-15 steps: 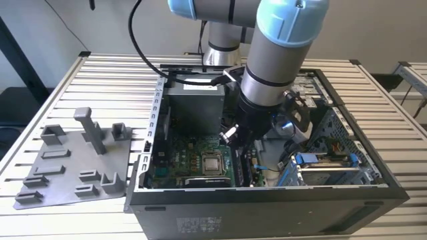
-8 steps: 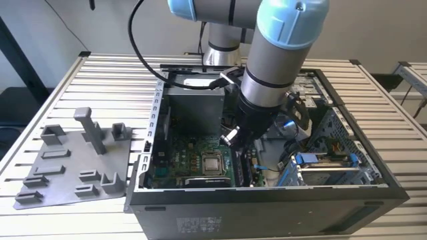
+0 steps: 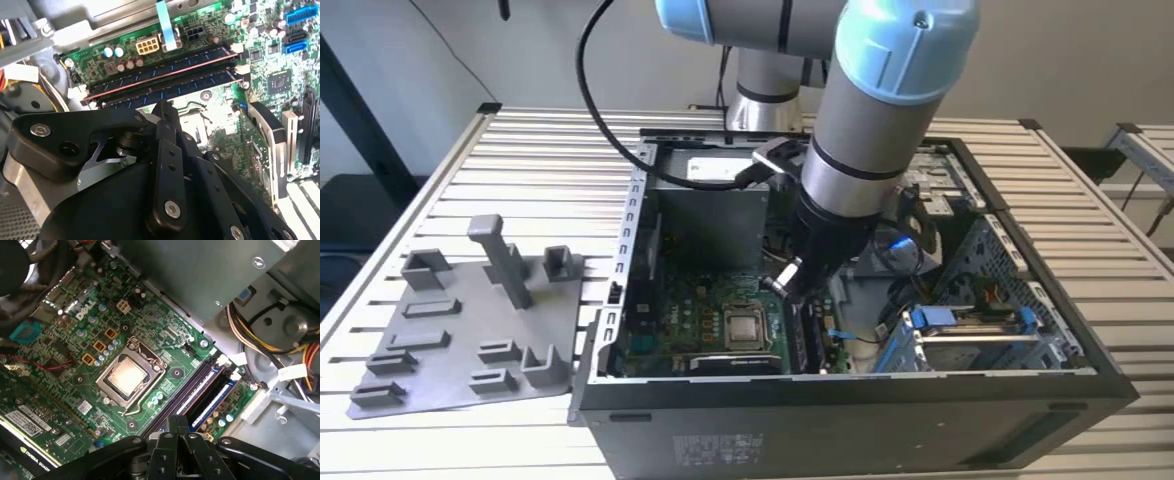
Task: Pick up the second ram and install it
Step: 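Press down the second ram until it locks into place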
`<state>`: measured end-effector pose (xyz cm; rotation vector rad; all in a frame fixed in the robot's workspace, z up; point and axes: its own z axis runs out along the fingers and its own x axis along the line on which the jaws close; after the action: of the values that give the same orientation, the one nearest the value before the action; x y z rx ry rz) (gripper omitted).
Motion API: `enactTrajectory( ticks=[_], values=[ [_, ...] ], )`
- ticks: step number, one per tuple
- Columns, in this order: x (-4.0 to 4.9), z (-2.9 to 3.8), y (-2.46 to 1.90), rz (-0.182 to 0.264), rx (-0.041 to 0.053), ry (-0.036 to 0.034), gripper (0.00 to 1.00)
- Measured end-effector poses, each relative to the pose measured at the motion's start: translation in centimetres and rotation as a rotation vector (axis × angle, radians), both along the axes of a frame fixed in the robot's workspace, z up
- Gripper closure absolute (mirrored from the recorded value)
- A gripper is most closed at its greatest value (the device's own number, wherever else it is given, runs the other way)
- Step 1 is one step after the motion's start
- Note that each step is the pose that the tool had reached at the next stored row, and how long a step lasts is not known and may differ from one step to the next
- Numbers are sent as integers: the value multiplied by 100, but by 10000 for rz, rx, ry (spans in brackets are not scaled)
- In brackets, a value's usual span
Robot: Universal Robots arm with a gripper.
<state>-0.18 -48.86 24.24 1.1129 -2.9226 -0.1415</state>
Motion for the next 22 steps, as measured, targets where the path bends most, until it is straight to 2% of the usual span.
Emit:
enactTrajectory(
  ticks=[6, 10, 15, 22],
  values=[
    [0, -7, 0, 970, 95, -21, 89],
    [0, -12, 0, 1516, 121, -117, 89],
    [-1, -19, 0, 2226, 185, -172, 89],
    [-18, -38, 3, 2682, 446, -326, 89]
  ],
)
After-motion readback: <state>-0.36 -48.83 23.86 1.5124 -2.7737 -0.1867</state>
